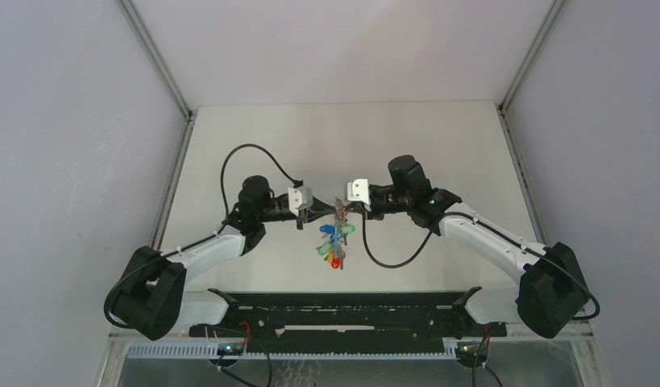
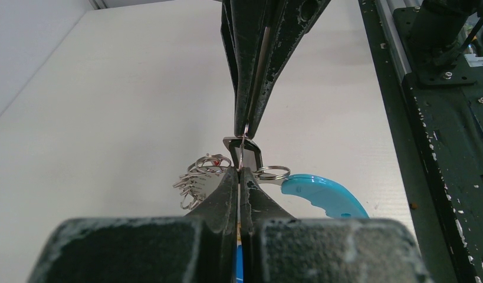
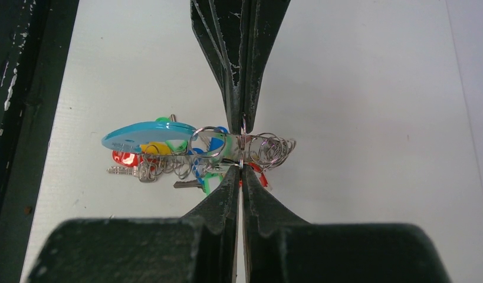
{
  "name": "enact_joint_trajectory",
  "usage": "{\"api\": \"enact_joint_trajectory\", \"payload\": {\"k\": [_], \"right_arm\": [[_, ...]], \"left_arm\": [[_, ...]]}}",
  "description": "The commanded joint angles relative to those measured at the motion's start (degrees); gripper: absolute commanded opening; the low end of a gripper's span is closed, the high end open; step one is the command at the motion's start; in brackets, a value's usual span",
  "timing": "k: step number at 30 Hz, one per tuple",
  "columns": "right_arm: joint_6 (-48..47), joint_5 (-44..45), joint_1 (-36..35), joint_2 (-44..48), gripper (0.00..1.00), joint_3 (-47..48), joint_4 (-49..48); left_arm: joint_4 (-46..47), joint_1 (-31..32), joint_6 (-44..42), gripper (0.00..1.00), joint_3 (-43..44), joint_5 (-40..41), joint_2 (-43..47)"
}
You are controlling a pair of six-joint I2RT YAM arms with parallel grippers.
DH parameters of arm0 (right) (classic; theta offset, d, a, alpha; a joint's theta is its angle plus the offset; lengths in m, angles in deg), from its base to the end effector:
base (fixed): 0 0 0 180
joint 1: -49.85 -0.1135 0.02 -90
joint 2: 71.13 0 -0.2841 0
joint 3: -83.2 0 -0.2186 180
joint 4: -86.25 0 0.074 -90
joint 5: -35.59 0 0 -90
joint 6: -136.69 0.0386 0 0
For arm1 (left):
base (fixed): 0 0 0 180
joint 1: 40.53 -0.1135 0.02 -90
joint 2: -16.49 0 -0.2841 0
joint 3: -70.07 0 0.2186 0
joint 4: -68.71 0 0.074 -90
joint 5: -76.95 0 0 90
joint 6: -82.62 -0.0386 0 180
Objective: Put the keys on the keyring
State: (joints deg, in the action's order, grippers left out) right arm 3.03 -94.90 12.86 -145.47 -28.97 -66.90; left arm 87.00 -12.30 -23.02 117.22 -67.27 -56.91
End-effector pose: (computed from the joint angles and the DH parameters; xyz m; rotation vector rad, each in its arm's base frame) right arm 0.1821 0.1685 0.3054 -1.6222 1.2873 0.6842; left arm 0.1883 -0.1366 0.2757 1.2542 1.2137 -0.9634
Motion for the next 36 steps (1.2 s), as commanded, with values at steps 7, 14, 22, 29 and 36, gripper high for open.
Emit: {"api": "enact_joint_trajectory", "payload": {"k": [7,14,22,29,36], "right_arm": [[1.26,-0.82,-1.81,-0.01,0.0,2.15,-3.92],[0.89,-1.54,-2.28,-0.16,0.0,2.15,-4.61],[0.18,-0.77,-2.93,0.2,0.0,2.16,-4.05],[-1.77,3.11,-4.39,0.43,0.0,2.15,-2.59],[-1.93,5.22,-5.14,0.69,0.0,2.15,-2.5]], "left_arm": [[4.63,0.68,0.53,0.0,0.59,-0.65,0.46],[4.63,0.99,0.77,0.0,0.77,-0.6,0.16],[4.61,1.13,2.08,0.0,1.01,1.33,0.37],[2.8,1.13,5.91,0.0,2.93,3.77,0.23],[-1.66,1.72,3.35,0.0,3.74,4.95,1.13]]}}
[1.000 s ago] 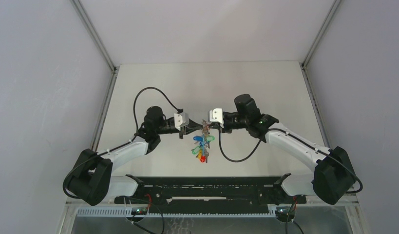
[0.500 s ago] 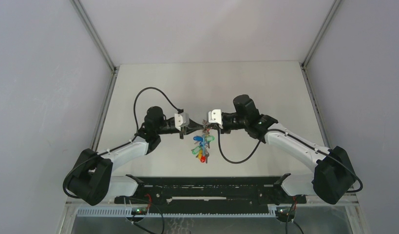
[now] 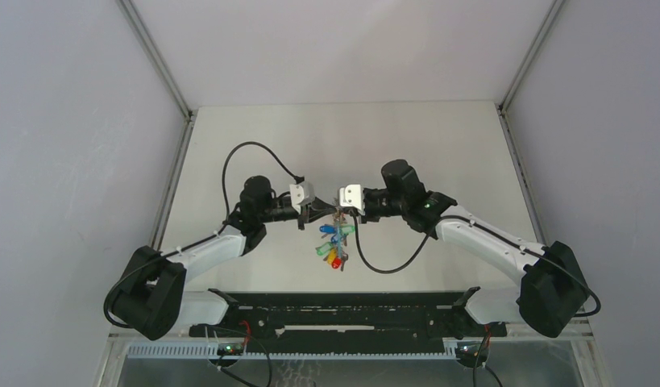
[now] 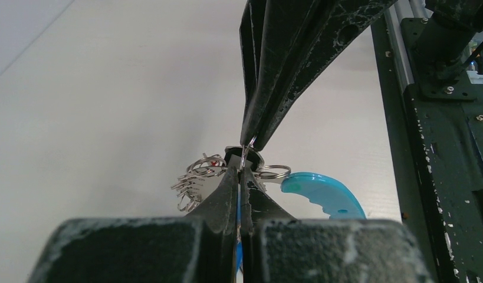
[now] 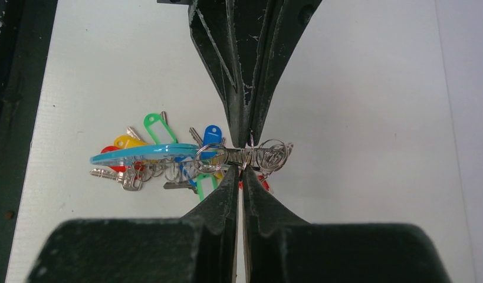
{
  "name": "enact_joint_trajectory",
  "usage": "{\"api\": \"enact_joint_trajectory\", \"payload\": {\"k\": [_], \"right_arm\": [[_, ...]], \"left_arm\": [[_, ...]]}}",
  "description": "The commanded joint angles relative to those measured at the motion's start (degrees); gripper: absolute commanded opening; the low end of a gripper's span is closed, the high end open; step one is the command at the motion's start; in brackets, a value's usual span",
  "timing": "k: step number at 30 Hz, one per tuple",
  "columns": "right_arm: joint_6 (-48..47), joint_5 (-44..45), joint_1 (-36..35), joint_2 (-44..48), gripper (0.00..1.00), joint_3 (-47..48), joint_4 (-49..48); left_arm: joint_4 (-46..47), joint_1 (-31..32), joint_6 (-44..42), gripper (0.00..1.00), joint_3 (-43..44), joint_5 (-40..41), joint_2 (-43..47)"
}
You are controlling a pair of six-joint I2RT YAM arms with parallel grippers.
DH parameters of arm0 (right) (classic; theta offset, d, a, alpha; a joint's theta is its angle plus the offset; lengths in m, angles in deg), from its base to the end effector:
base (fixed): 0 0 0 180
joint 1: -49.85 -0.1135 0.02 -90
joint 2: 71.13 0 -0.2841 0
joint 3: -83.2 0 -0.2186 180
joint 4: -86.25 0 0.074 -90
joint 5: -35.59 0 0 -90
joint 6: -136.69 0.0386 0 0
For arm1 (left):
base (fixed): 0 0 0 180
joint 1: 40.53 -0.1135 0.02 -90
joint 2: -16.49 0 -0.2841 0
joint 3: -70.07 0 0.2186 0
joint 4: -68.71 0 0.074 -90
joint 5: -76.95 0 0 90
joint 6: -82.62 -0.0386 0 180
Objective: Put the keys on the keyring
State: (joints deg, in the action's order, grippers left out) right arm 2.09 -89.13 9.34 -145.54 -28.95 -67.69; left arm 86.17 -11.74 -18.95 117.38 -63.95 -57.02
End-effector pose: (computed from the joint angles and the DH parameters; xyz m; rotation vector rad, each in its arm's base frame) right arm 0.1757 0.1790 0.3052 -1.6482 1.2756 0.6017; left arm 0.1895 -0.1383 0.2745 1.1901 1.3037 -0.9789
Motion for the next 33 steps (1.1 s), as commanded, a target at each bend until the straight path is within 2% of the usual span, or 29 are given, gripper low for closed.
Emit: {"api": "enact_joint_trajectory", "payload": {"k": [1,11,27,33], "right_arm": [[-1.13,-0.26,-1.79,0.68,0.0,2.13,-1.7],[-1.24,1.24,-2.29,-0.78,0.0,3.49,0.0],[-1.26,-0.36,-2.2,-4.1,0.0,7.05,4.25],[-2.75,-3.75,-1.61,-5.37,0.0,9.23,7.67]], "left_arm": [[-1.32,1.25,-0.79,0.0,3.79,1.74,1.31],[-2.95,1.54,-1.13,0.0,4.34,2.28,2.18],[-10.37,3.23,-7.35,0.0,5.58,4.33,3.95],[-14.01,3.96,-10.28,0.0,6.32,6.34,4.32]]}}
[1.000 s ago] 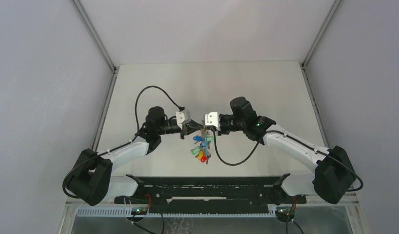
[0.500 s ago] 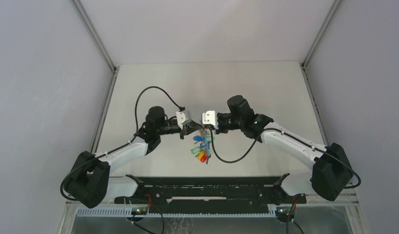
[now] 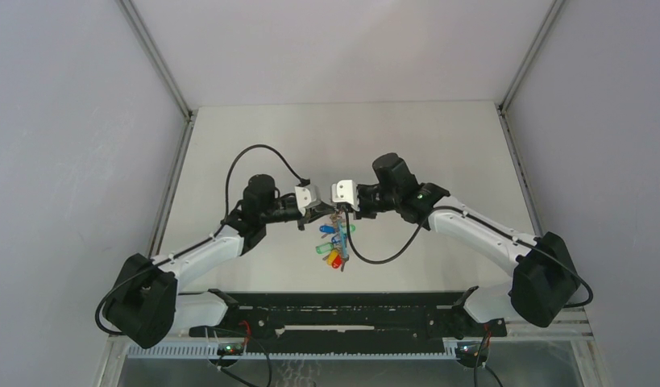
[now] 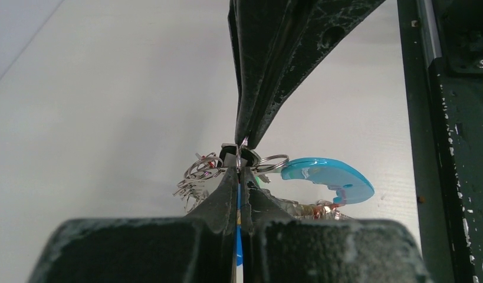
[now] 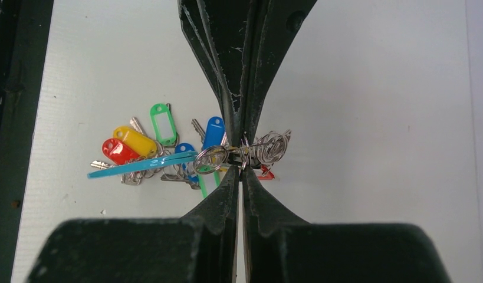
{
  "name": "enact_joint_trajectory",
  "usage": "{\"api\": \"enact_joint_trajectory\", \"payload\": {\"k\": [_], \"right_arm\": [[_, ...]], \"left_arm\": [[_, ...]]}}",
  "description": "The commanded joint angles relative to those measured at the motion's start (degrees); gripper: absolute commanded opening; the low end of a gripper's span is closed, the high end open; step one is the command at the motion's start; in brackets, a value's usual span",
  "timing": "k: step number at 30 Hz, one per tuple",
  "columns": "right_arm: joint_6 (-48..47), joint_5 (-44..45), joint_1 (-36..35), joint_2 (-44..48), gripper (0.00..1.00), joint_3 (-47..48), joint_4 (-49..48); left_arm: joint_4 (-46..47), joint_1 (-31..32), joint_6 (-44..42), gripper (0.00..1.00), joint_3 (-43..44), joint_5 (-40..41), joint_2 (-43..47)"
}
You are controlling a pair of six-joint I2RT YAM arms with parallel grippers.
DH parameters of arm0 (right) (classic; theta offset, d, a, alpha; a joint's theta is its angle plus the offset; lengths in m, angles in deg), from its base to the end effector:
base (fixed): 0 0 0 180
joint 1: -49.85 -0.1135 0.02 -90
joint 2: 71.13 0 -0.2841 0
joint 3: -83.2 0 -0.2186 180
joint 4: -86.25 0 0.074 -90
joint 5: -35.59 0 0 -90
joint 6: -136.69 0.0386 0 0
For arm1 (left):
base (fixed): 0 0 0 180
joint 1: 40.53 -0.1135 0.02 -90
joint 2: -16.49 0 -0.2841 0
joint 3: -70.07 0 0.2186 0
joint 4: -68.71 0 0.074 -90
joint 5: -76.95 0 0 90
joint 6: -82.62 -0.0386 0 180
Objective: Put the keys on the keyring
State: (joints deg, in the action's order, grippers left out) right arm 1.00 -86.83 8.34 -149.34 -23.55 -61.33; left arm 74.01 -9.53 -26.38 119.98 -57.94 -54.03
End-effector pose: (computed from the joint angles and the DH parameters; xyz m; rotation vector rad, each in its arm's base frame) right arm 0.1843 0.1907 0.3080 -1.7012 1.3397 0.5840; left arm 0.1811 -0.1406 0.2776 1.2446 1.3585 -0.8621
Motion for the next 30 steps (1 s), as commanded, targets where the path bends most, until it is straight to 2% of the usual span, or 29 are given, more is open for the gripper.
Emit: {"api": "enact_joint_trajectory", "payload": {"k": [1,6,16,25,30], "right_arm": [[-1.88,-6.14,-0.58,-1.9,0.0,4.11,1.63],[-2.51,-5.81,-0.54,-2.6,0.0,5.1,2.6],[-4.15,-10.52,1.88,-4.14,0.0,7.47,5.99],[-4.18,-11.44,3.99,-0.09,0.22,5.0,6.49],[-2.23,-12.39,5.93,3.17,0.25,0.87,2.04]], "left_arm": [[-2.3,1.9,-3.28,0.0,3.79,0.47,1.43],[-4.46,2.13,-4.81,0.0,4.26,1.02,1.43],[-3.98,2.16,-5.64,0.0,3.49,0.93,1.75],[1.18,0.38,-2.67,0.0,1.53,0.41,1.76],[2.8,0.24,-1.93,0.0,1.01,-0.18,1.74]]}}
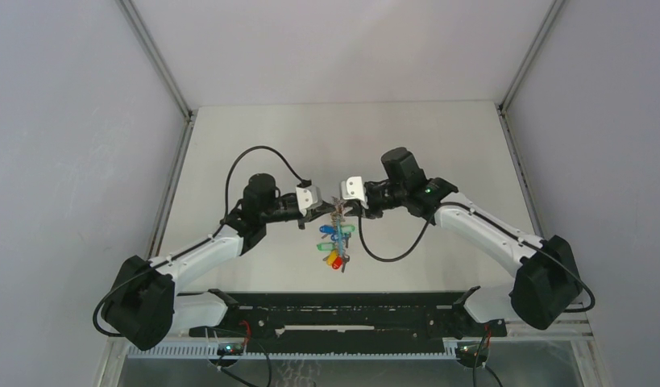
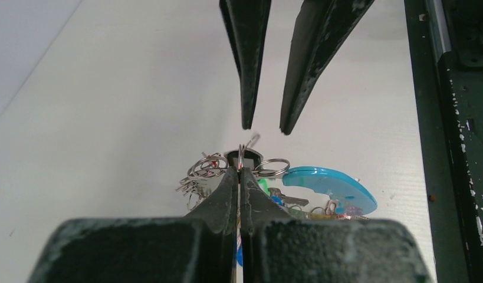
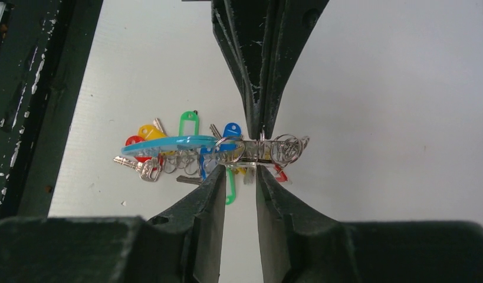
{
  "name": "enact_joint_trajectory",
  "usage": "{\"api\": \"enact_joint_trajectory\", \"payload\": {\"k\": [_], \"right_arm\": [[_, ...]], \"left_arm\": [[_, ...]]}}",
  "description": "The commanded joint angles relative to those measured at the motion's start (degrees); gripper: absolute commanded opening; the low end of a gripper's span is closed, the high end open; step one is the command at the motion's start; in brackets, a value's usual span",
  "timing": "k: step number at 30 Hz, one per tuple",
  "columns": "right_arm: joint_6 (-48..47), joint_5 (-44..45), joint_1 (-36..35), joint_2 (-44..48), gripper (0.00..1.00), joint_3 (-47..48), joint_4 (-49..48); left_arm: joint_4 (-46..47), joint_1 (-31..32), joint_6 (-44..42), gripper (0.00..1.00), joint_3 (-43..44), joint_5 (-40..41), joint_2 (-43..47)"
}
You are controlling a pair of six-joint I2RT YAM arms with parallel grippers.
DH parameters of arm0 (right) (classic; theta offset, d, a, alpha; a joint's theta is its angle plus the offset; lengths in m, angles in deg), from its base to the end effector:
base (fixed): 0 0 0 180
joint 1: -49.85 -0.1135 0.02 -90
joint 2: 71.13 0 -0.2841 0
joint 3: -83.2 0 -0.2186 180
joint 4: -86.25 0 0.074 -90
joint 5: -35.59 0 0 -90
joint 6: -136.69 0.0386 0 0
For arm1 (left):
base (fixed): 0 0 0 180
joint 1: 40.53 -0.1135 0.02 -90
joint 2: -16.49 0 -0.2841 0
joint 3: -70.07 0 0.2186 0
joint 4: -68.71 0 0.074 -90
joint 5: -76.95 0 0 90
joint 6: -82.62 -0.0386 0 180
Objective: Put the keys on the keyring
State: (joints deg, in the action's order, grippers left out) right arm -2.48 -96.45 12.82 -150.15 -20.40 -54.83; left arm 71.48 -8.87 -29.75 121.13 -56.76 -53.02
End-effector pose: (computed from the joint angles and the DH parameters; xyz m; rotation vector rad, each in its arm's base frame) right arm 0.1929 0.1779 0.3143 -1.7308 1.3084 0.7152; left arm 0.1784 -0.1413 0.2829 1.2777 1.3266 -0.8126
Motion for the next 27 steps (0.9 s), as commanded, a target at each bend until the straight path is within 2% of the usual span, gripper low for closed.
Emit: {"api": "enact_joint_trajectory", "payload": {"k": [1,15,27], "right_arm": [[1.72,-3.18,1.97,4.18,0.25,-2.96,-5.82],[6.86,-4.46,3.45,3.54,0.24,-6.28,-13.38],[13.48,0.45,1.09,5.17,0.24,-11.32,-23.9]], "left_arm": [[5.83,-0.46,1.64,0.0,-0.34,-1.5,0.89],[8.43,-0.71,3.12,0.0,-1.04,-1.87,0.72],[12.65,-0.77,6.49,0.0,-1.91,0.74,0.06]]}}
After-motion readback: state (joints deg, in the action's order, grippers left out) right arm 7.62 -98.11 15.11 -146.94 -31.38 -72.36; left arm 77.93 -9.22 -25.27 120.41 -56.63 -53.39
